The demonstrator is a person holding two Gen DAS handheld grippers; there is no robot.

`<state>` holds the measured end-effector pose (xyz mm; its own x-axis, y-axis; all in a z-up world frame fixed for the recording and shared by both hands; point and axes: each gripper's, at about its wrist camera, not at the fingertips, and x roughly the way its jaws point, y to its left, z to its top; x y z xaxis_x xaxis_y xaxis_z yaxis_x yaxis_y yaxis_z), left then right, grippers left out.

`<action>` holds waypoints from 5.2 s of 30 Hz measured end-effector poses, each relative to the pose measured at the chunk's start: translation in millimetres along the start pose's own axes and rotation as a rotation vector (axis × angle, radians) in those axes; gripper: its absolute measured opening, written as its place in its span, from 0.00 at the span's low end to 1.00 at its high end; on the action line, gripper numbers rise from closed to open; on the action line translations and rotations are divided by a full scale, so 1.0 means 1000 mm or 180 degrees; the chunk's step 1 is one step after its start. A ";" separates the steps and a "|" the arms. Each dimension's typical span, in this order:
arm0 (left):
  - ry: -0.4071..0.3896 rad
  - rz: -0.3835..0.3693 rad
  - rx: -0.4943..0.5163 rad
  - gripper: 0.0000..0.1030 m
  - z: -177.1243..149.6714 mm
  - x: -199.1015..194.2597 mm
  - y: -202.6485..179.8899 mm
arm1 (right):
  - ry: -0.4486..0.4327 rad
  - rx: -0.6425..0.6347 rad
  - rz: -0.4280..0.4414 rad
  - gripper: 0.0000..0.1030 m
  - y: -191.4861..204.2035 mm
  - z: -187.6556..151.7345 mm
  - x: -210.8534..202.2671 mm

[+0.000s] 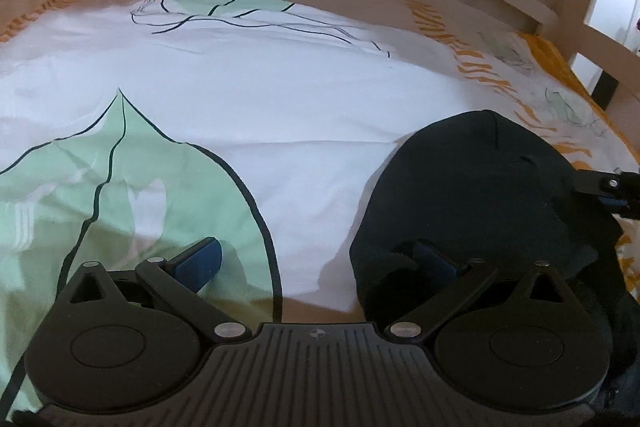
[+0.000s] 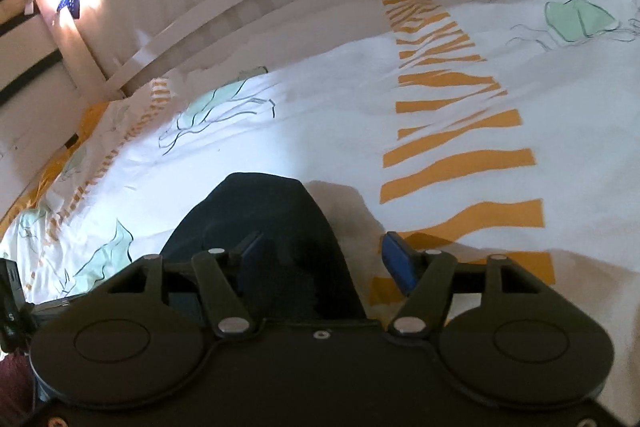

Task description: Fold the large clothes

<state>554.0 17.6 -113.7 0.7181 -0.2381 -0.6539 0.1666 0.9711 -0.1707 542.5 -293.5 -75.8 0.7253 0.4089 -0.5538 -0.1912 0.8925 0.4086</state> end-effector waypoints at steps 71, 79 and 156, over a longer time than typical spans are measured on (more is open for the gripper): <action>0.0572 -0.1500 -0.1242 1.00 -0.119 -0.188 0.008 | 0.0179 -0.0436 0.0474 0.55 0.161 -0.185 -0.254; 0.0499 -0.1420 -0.1129 1.00 -0.121 -0.205 0.016 | 0.0432 0.0274 0.0378 0.59 0.148 -0.202 -0.246; 0.0075 -0.1640 -0.1517 0.07 -0.094 -0.219 -0.015 | 0.0207 0.0032 0.0205 0.32 0.102 -0.148 -0.202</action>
<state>330.3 53.8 -37.1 0.6116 -0.6719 -0.4178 0.1636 0.6240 -0.7641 278.3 -257.1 -29.6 0.6673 0.4770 -0.5719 -0.2292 0.8622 0.4518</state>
